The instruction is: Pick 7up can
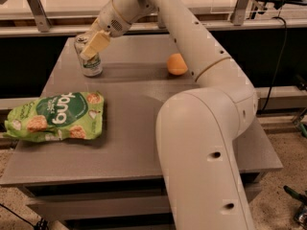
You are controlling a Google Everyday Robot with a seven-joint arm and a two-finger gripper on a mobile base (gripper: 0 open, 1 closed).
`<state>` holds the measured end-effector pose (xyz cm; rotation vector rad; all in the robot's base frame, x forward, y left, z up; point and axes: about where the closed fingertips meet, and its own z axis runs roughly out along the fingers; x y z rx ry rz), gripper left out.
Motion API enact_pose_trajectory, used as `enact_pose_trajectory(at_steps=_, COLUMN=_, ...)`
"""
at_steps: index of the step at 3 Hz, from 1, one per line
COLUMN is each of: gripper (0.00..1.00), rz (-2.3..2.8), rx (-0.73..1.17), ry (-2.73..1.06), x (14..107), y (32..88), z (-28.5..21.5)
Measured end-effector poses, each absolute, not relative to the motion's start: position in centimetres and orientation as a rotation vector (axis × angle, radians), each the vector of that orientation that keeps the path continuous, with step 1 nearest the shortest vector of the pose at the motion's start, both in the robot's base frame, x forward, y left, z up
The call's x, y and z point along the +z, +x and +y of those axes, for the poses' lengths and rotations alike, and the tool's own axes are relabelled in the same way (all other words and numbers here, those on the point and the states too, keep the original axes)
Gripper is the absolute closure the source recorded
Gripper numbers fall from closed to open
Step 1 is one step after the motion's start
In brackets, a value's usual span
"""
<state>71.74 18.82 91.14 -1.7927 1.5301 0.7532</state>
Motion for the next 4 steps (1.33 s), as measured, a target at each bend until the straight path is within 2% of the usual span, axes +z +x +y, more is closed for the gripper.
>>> enact_pose_trajectory(at_steps=2, gripper=0.87, rz=1.506, rx=0.770, ry=-1.790, x=91.9, y=71.1, z=19.5)
enact_pose_trajectory(at_steps=3, gripper=1.00, rz=1.467, rx=0.695, ry=-1.774, x=95.0, y=70.6, z=18.4)
enact_pose_trajectory(at_steps=4, gripper=1.00, rz=1.414, rx=0.616, ry=-1.770, x=99.4, y=68.9, z=17.3)
